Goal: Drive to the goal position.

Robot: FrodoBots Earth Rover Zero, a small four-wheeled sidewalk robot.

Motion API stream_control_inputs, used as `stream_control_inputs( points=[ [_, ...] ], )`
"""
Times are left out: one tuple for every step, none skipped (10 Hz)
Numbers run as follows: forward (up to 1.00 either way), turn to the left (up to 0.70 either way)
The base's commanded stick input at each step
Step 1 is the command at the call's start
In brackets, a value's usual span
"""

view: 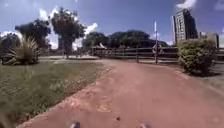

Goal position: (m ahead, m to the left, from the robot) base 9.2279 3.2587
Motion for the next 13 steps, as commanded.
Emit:
stream_control_inputs(
  points=[
    [0.85, -0.34],
    [0.85, -0.34],
    [0.85, -0.34],
    [0.85, -0.34],
    [0.85, -0.34],
    [0.85, -0.23],
    [0.85, 0.0],
    [0.85, 0.0],
    [0.85, 0.0],
    [0.85, 0.0],
    [0.85, 0.0],
    [0.85, 0.0],
    [0.85, 0.0]
  ],
)
